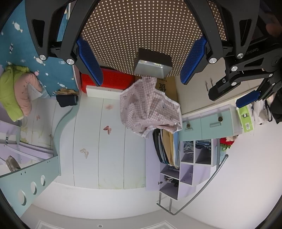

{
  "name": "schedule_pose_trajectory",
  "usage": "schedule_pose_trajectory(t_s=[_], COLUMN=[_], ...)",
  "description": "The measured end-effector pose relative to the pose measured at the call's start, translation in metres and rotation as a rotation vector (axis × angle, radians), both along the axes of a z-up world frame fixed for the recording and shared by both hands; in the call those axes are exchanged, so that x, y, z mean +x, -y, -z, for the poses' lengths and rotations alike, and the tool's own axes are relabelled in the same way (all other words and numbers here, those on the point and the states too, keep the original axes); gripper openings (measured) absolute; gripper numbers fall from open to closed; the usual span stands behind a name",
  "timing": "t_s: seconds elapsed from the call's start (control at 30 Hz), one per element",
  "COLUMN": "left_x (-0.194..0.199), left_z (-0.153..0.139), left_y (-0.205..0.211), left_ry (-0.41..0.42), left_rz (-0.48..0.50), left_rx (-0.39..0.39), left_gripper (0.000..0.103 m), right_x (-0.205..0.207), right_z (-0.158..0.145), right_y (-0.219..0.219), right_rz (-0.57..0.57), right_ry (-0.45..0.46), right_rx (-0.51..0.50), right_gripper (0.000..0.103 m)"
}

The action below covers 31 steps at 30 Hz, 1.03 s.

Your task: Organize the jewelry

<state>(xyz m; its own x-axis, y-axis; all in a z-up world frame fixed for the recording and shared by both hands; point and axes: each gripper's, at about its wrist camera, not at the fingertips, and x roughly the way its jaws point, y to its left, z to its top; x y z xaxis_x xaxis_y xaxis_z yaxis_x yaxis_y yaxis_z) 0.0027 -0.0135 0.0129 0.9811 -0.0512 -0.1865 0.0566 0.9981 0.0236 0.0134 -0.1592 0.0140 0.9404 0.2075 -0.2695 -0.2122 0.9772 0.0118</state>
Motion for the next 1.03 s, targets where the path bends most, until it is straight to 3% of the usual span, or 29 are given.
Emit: schedule_pose_trajectory(t_s=[1.03], left_x=[0.0074], left_z=[0.0055], left_y=[-0.0065], left_ry=[-0.018], left_rz=[-0.002], left_rx=[-0.001], left_gripper=[0.090], right_x=[0.0029], right_z=[0.0051], right_y=[-0.0051], right_rz=[0.005], right_ry=[-0.011], right_rx=[0.001], right_gripper=[0.086])
